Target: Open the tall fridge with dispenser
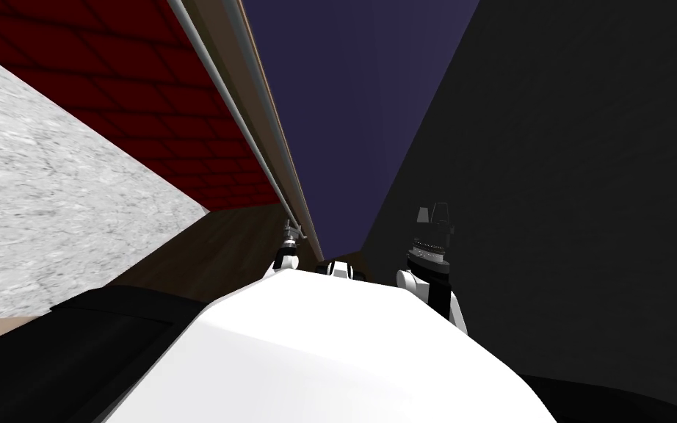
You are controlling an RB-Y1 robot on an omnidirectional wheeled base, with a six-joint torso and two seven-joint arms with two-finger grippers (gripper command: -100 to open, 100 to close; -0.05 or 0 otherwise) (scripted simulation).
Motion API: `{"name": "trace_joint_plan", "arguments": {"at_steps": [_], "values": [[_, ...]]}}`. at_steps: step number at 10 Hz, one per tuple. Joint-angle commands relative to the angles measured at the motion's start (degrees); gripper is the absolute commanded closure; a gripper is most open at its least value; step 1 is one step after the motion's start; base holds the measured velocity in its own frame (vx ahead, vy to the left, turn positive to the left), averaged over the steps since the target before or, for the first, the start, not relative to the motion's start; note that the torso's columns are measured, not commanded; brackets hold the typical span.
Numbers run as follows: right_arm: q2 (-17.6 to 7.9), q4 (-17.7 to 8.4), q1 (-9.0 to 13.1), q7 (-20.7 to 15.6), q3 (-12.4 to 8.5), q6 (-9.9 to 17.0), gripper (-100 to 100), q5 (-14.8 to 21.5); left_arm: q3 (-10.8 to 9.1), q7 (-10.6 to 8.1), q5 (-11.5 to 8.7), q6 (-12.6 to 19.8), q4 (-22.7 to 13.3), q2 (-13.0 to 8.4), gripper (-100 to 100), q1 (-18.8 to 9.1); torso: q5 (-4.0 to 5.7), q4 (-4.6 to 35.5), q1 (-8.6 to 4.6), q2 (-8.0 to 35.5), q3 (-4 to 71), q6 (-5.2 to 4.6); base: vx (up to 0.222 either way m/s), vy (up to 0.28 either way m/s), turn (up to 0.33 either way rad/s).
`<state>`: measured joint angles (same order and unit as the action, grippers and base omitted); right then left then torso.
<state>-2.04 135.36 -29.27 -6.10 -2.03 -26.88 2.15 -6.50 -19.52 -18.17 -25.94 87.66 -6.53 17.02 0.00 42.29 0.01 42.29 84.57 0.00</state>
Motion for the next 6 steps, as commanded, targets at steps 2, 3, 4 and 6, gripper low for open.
{"name": "trace_joint_plan", "arguments": {"at_steps": [2,3,4,6], "values": [[0.0,0.0,0.0,0.0,0.0,0.0,0,0.0,1.02,-1.77,-1.5,-2.1,-4.9,0.0,-100,-1.6,0.0,0.0,0.0,0.0,0.0,0.0,-0.012,0.011,-0.001],[0.0,0.0,0.0,0.0,0.0,0.0,0,0.0,1.5,-2.55,-2.2,-2.9,-6.9,-0.2,-100,-2.2,0.0,0.0,-0.01,0.0,0.0,0.0,-0.016,0.01,0.0],[0.0,0.0,0.0,0.0,0.0,0.0,0,0.0,1.5,-2.55,-2.2,-2.9,-6.9,-0.2,-100,-2.2,0.0,0.0,-0.02,0.0,0.0,0.0,-0.015,0.008,0.001],[0.0,0.0,0.0,0.0,0.0,0.0,0,0.0,2.19,-3.66,-3.2,-4.2,-9.8,-0.7,-100,-3.0,0.0,0.0,-0.01,0.0,0.0,0.0,-0.014,0.01,-0.001]]}}
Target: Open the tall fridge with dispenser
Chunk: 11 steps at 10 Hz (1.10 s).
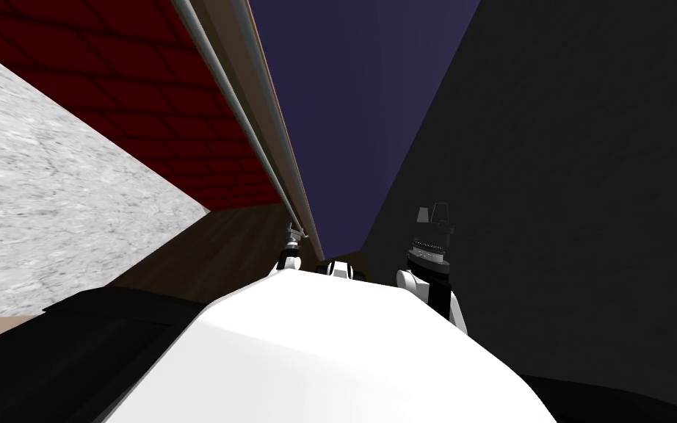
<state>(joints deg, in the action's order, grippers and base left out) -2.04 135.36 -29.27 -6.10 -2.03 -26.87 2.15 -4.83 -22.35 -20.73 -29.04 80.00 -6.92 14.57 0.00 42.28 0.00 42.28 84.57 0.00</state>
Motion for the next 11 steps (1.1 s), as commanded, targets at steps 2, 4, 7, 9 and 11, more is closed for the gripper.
{"name": "trace_joint_plan", "arguments": {"at_steps": [2,4,7,9,11], "values": [[0.0,0.0,0.0,0.0,0.0,0.0,0,0.0,1.19,-1.91,-1.6,-2.3,-5.0,-0.9,-100,-1.4,0.0,0.0,0.01,0.0,0.0,0.0,-0.014,0.011,0.0],[0.0,0.0,0.0,0.0,0.0,0.0,0,0.0,0.51,-1.8,-1.7,-0.6,-3.6,-1.4,-100,-1.7,0.01,0.0,-0.03,0.0,0.0,0.0,0.022,0.008,0.008],[0.0,0.0,0.0,0.0,0.0,0.0,0,0.0,1.7,-2.48,-1.4,-1.3,-3.7,-1.9,100,-1.0,-0.02,0.0,0.04,-0.2,0.1,-0.07,-0.008,0.049,-0.026],[0.0,0.0,0.0,0.0,0.0,0.0,0,0.0,2.66,-3.15,-1.2,-1.4,-3.3,-2.7,100,-0.8,-0.12,0.1,0.52,-0.1,0.0,-0.05,-0.04,0.215,-0.087],[0.0,0.0,0.0,0.0,0.0,0.0,0,0.0,3.62,-3.82,-1.0,-1.4,-3.0,-3.5,100,-0.6,-0.03,0.0,0.16,-0.4,0.2,-0.18,-0.031,0.259,-0.077]]}}
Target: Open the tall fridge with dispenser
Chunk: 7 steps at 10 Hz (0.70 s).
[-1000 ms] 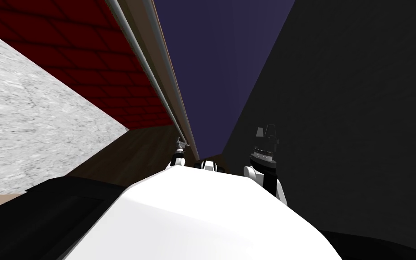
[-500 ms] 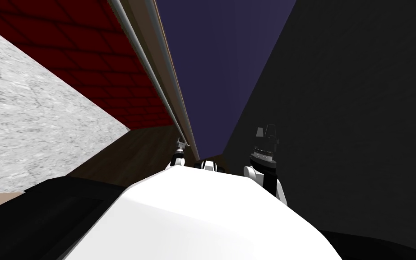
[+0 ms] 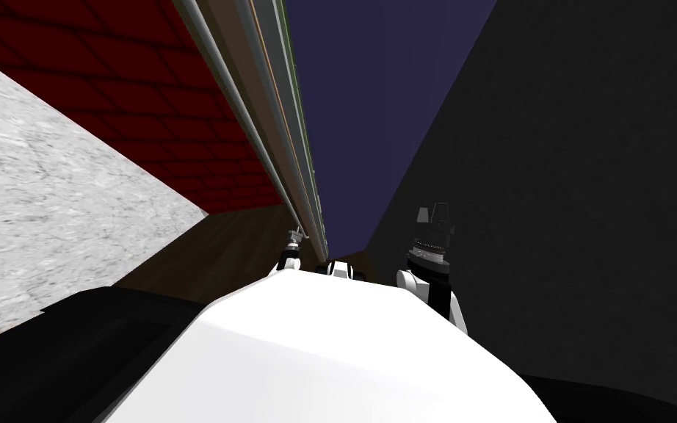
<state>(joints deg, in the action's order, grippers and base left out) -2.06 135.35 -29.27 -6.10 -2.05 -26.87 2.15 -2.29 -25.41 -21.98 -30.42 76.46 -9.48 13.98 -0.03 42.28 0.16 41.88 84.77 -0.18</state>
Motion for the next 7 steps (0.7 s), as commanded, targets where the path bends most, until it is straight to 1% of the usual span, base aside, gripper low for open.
{"name": "trace_joint_plan", "arguments": {"at_steps": [1,2,3,4,5,7], "values": [[0.0,0.0,0.0,0.0,0.0,0.0,0,0.0,2.04,-1.44,0.4,0.0,0.9,-1.6,100,0.2,0.01,0.0,0.07,-0.1,0.0,-0.11,-0.009,0.367,-0.159],[0.0,0.0,0.0,0.0,0.0,0.0,0,0.0,2.04,-1.44,0.4,0.0,0.9,-1.6,100,0.2,0.0,0.1,0.18,-0.3,0.2,-0.3,-0.052,0.295,-0.066],[0.0,0.0,0.0,0.0,0.0,0.0,0,0.0,3.0,-2.12,0.6,-0.1,1.2,-2.4,100,0.4,0.06,0.0,-0.19,-0.3,0.2,-0.27,-0.071,0.294,-0.108],[0.0,0.0,0.0,0.0,0.0,0.0,0,0.0,3.96,-2.79,0.7,-0.1,1.5,-3.1,100,0.6,0.06,0.0,-0.28,-0.2,0.1,-0.32,-0.011,0.335,-0.139],[0.0,0.0,0.0,0.0,0.0,0.0,0,0.0,3.96,-2.79,0.7,-0.1,1.5,-3.1,100,0.6,0.07,0.1,-0.16,-0.4,0.2,-0.36,-0.048,0.278,-0.091],[0.0,0.0,0.0,0.0,0.0,0.0,0,0.0,5.89,-4.14,1.1,-0.2,2.2,-4.6,100,1.0,0.07,0.1,-0.27,-0.3,0.1,-0.37,-0.066,0.322,-0.148]]}}
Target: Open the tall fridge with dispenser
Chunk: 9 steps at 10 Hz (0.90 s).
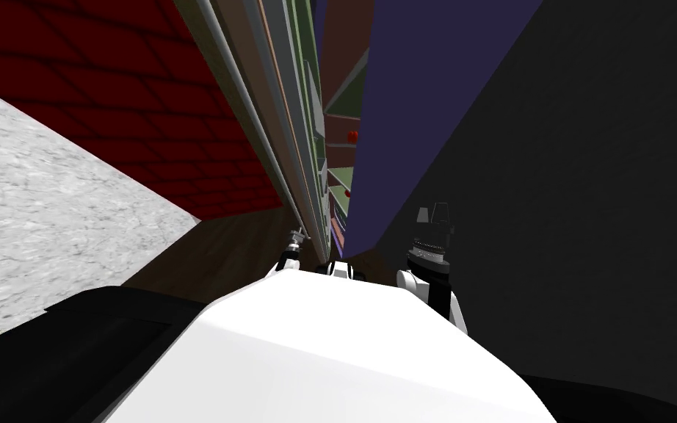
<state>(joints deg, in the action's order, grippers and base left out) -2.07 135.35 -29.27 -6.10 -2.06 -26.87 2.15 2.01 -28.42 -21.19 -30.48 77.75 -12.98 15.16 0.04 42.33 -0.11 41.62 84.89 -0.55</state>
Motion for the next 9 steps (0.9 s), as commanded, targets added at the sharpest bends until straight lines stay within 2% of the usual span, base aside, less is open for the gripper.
{"name": "trace_joint_plan", "arguments": {"at_steps": [1,3,5,6,9], "values": [[0.0,0.0,0.0,0.0,0.0,0.0,0,0.0,1.59,-1.13,0.3,-0.1,0.9,-1.2,100,-0.2,-0.02,0.0,0.2,0.1,0.0,0.1,-0.051,0.274,-0.1],[0.0,0.0,0.0,0.0,0.0,0.0,0,0.0,3.52,-2.48,0.7,-0.2,1.5,-2.7,100,0.2,0.03,0.0,-0.16,0.3,-0.1,0.23,-0.059,0.267,-0.145],[0.0,0.0,0.0,0.0,0.0,0.0,0,0.0,3.38,-2.47,0.6,-0.3,1.1,-2.6,100,0.2,-0.04,0.0,0.16,0.5,-0.2,0.46,-0.044,0.22,-0.063],[0.0,0.0,0.0,0.0,0.0,0.0,0,0.0,2.89,-3.08,0.0,0.9,2.7,-3.4,-100,0.4,0.06,-0.1,-0.34,0.5,-0.2,0.53,0.001,0.023,0.036],[0.0,0.0,0.0,0.0,0.0,0.0,0,0.0,1.33,-4.78,-2.0,4.6,7.5,-5.8,-100,1.2,-0.03,-0.1,-0.15,0.5,-0.2,0.38,0.017,-0.027,0.051]]}}
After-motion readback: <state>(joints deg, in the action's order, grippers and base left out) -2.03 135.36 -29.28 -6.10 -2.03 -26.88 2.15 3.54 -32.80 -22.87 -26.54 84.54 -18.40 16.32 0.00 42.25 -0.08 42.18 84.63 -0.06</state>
